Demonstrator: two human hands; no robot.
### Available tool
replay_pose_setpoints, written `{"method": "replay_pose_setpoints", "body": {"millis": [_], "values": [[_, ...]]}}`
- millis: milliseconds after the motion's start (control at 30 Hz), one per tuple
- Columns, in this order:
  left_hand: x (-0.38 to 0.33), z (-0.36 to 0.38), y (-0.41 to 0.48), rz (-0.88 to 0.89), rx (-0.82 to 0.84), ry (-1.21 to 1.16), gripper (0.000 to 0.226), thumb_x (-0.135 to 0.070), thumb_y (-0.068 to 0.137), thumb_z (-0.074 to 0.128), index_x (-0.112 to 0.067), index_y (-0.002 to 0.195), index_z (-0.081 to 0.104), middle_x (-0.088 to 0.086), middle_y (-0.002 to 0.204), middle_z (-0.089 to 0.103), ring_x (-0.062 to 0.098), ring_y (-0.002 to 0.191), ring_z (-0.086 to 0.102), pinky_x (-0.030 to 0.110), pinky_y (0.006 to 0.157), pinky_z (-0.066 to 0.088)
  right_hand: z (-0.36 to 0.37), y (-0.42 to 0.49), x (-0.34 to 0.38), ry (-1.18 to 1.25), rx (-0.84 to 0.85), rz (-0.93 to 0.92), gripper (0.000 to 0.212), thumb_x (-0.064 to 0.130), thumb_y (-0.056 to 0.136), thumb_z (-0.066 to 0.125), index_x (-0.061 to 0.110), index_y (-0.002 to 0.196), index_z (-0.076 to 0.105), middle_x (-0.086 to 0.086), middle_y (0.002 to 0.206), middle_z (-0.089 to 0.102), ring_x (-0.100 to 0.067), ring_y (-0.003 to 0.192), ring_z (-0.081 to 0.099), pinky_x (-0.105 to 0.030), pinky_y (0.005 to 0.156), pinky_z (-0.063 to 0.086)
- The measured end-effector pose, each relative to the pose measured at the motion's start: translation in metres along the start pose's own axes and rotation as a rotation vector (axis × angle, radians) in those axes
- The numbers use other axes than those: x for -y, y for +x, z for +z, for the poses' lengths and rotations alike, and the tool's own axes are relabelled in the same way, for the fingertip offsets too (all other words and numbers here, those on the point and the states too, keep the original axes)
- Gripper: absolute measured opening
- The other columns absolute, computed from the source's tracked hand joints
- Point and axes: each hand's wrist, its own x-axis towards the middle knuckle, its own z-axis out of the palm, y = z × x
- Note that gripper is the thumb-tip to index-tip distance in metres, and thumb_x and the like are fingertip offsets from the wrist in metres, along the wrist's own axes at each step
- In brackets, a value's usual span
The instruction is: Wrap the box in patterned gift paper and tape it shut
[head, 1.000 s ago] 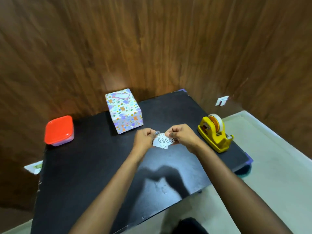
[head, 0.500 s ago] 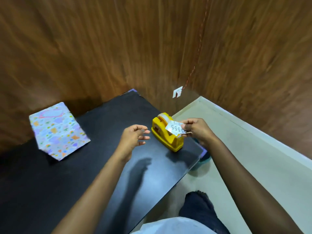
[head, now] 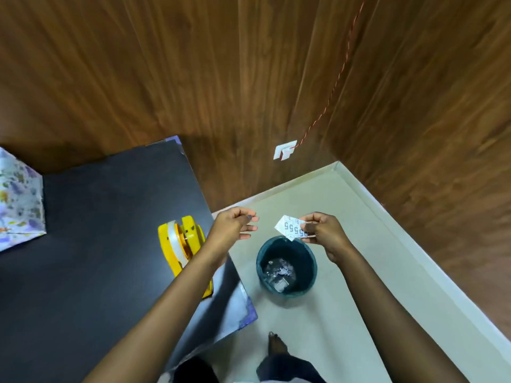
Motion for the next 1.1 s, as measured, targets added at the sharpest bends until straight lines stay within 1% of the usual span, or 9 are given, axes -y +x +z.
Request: {"method": "replay_pose_setpoints", "body": {"millis": [167, 367, 467, 633, 700, 767, 867, 967, 1100], "values": [[0.014, 0.026, 0.020, -0.084, -0.049, 0.006, 0.020, -0.006, 0.097, 0.042, -0.013, 0.088, 0.059, 0.004, 0.094, 0.067, 0.016, 0.075, 0.062, 0.024, 0.066, 0.046, -0.019, 0.020, -0.020, -0.024, 0.003, 0.057, 0.015, -0.006, 0.090, 0.050, 0.007, 0.085, 0.057, -0.003, 0.075, 0.062, -0.013, 0.065, 0.059, -0.016, 0.049, 0.050], [0.032, 0.040, 0.043, -0.152, -0.048, 0.009, 0.014, -0.006, 0.096, 0.044, -0.006, 0.100, 0.058, 0.009, 0.100, 0.066, 0.018, 0.075, 0.062, 0.023, 0.065, 0.047, -0.034, 0.038, -0.045, -0.048, -0.051, 0.109, 0.023, -0.006, 0.089, 0.050, 0.012, 0.075, 0.055, -0.003, 0.075, 0.061, -0.011, 0.066, 0.058, -0.014, 0.049, 0.050], [0.049, 0.051, 0.050, -0.204, -0.083, -0.022, 0.014, -0.006, 0.095, 0.044, -0.005, 0.101, 0.057, 0.010, 0.099, 0.066, 0.019, 0.074, 0.060, 0.023, 0.064, 0.046, -0.043, 0.056, -0.062, -0.079, -0.028, 0.137, 0.024, -0.005, 0.089, 0.051, 0.013, 0.074, 0.055, -0.003, 0.075, 0.060, -0.011, 0.066, 0.057, -0.019, 0.055, 0.048], [0.080, 0.076, 0.072, -0.301, -0.192, -0.061, 0.012, -0.005, 0.093, 0.046, -0.006, 0.097, 0.058, 0.010, 0.093, 0.066, 0.019, 0.074, 0.058, 0.025, 0.067, 0.044, -0.049, 0.097, -0.097, -0.096, -0.069, 0.212, 0.026, -0.004, 0.087, 0.053, 0.015, 0.070, 0.056, -0.008, 0.081, 0.062, -0.017, 0.070, 0.059, -0.017, 0.049, 0.048], [0.092, 0.089, 0.085, -0.333, -0.253, -0.090, 0.011, -0.004, 0.092, 0.048, -0.007, 0.094, 0.058, 0.008, 0.090, 0.064, 0.017, 0.071, 0.057, 0.025, 0.064, 0.042, -0.049, 0.120, -0.118, -0.130, -0.101, 0.248, 0.026, -0.005, 0.085, 0.053, 0.014, 0.069, 0.059, -0.011, 0.085, 0.063, -0.025, 0.080, 0.062, -0.024, 0.054, 0.052], [0.108, 0.103, 0.103, -0.357, -0.319, -0.148, 0.011, -0.003, 0.091, 0.049, -0.007, 0.094, 0.058, 0.007, 0.088, 0.063, 0.016, 0.071, 0.057, 0.025, 0.065, 0.043, -0.047, 0.146, -0.144, -0.173, -0.102, 0.261, 0.018, -0.004, 0.085, 0.054, 0.010, 0.083, 0.066, -0.015, 0.094, 0.065, -0.027, 0.091, 0.063, -0.031, 0.070, 0.055], [0.137, 0.121, 0.131, -0.397, -0.376, -0.213, 0.012, -0.002, 0.089, 0.051, -0.009, 0.087, 0.060, 0.004, 0.084, 0.064, 0.016, 0.072, 0.057, 0.024, 0.064, 0.044, -0.040, 0.184, -0.182, -0.279, -0.075, 0.356, 0.024, 0.003, 0.087, 0.056, 0.001, 0.109, 0.065, -0.011, 0.116, 0.065, -0.023, 0.107, 0.060, -0.024, 0.091, 0.045], [0.189, 0.137, 0.160, -0.439, -0.423, -0.258, 0.022, 0.000, 0.090, 0.047, -0.012, 0.078, 0.059, 0.002, 0.078, 0.063, 0.014, 0.068, 0.055, 0.022, 0.059, 0.040, -0.027, 0.229, -0.231, -0.399, -0.048, 0.380, 0.026, 0.005, 0.090, 0.050, 0.001, 0.111, 0.063, -0.017, 0.116, 0.063, -0.030, 0.108, 0.060, -0.032, 0.088, 0.050], [0.253, 0.147, 0.184, -0.516, -0.490, -0.296, 0.027, 0.001, 0.092, 0.043, -0.013, 0.076, 0.059, 0.004, 0.079, 0.062, 0.014, 0.069, 0.055, 0.019, 0.058, 0.043, -0.006, 0.276, -0.285, -0.479, 0.005, 0.375, 0.024, 0.005, 0.092, 0.045, 0.004, 0.109, 0.062, -0.017, 0.113, 0.062, -0.031, 0.108, 0.058, -0.022, 0.066, 0.044]]}}
